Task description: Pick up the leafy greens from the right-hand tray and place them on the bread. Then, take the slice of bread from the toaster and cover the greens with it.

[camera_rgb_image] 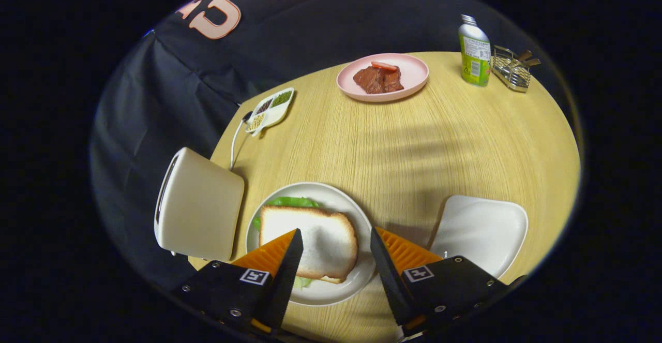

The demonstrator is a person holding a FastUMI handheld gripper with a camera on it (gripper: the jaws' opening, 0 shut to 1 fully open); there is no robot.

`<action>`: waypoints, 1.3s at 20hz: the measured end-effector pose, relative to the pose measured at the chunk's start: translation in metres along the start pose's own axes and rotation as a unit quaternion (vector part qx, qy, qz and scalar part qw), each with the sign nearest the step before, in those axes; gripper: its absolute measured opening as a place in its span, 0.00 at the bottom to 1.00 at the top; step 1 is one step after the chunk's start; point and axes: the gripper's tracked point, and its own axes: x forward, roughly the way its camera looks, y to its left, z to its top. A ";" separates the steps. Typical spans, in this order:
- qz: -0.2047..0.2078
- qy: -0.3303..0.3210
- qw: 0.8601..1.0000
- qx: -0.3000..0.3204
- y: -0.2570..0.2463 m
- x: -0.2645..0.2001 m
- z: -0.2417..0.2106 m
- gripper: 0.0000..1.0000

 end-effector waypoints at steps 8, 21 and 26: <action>0.003 -0.182 0.983 -0.018 0.015 -0.095 0.114 0.98; -0.095 -0.456 0.876 -0.128 0.029 -0.312 0.232 0.98; -0.115 -0.514 0.837 -0.149 0.036 -0.355 0.239 0.98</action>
